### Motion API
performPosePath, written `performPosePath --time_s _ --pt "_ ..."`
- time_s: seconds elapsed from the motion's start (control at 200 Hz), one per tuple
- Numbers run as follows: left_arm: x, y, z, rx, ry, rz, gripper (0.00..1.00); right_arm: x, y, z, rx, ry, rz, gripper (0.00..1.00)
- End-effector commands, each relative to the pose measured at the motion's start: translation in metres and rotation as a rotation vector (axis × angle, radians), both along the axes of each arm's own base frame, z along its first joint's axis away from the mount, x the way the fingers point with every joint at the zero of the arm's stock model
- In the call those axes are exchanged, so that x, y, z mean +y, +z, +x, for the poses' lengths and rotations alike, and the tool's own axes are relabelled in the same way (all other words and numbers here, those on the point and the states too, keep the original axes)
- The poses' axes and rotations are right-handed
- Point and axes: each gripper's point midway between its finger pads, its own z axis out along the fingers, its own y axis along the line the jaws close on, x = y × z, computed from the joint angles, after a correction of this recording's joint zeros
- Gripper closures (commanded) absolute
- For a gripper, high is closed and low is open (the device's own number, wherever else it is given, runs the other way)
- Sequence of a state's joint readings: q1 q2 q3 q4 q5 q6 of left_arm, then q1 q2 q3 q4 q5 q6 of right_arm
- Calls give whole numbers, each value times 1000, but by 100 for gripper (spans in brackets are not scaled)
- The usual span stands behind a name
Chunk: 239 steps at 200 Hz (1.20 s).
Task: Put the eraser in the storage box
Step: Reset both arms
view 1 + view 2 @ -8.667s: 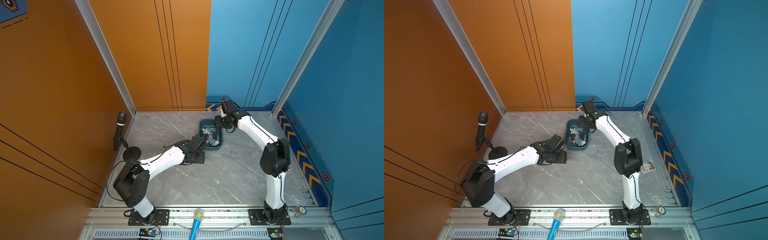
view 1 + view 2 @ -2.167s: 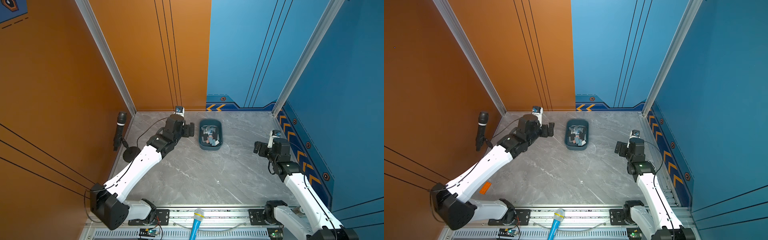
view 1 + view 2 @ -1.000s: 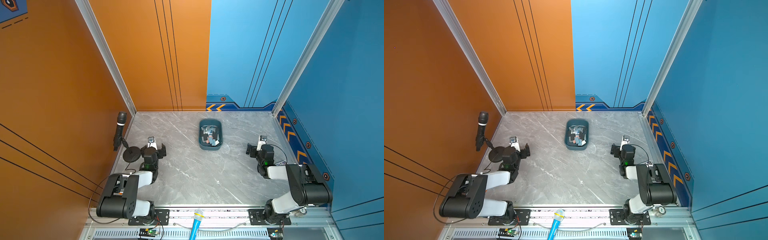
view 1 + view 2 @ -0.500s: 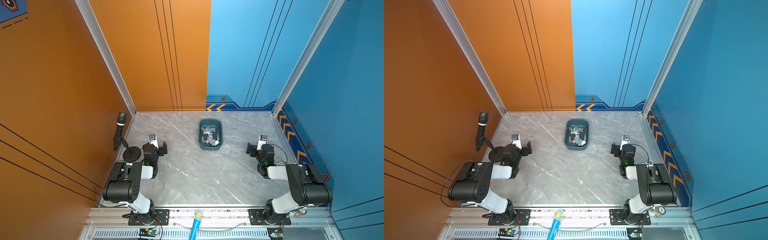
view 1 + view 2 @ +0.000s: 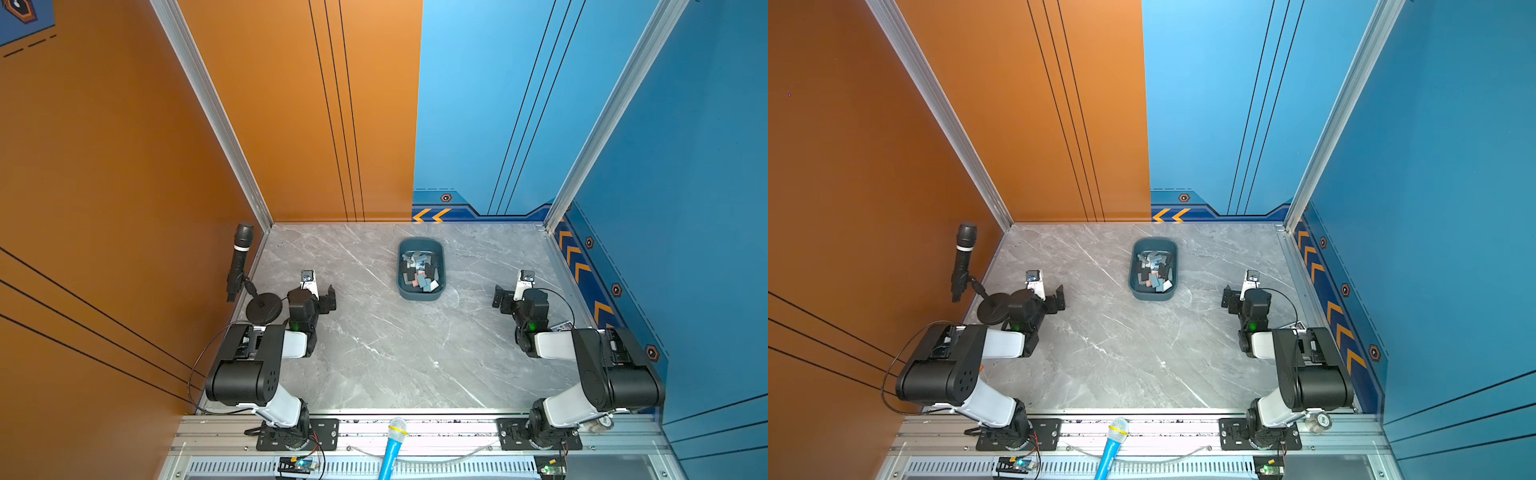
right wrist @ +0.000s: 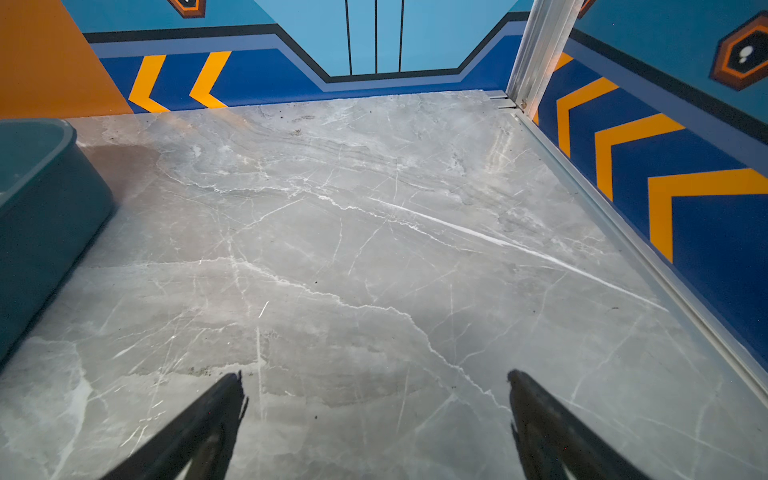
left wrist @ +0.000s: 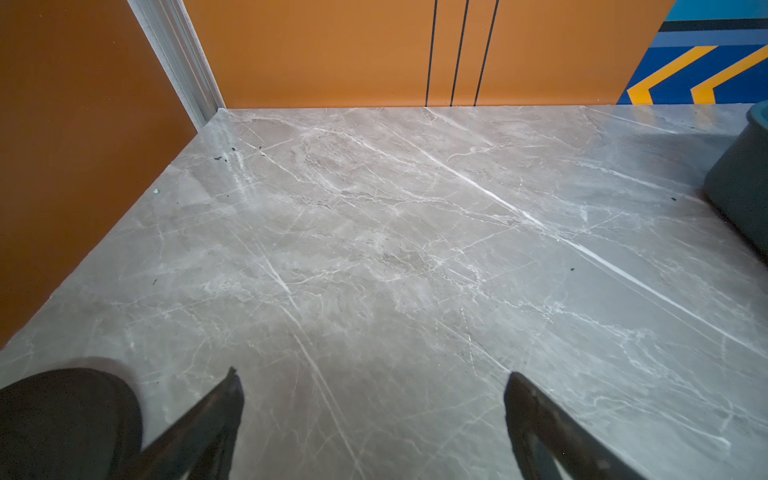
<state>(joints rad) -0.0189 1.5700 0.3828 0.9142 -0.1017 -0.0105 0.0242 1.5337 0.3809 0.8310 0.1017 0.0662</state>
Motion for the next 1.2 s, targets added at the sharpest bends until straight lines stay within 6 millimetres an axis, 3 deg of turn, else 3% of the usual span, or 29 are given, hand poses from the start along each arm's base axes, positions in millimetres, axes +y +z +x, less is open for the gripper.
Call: performPosePath --time_s 0.0,1.192 --pt "-1 2 -1 2 1 34 2 0 8 4 -30 4 -11 0" --pt "-1 3 0 1 -2 31 2 0 8 4 -28 5 -10 0"
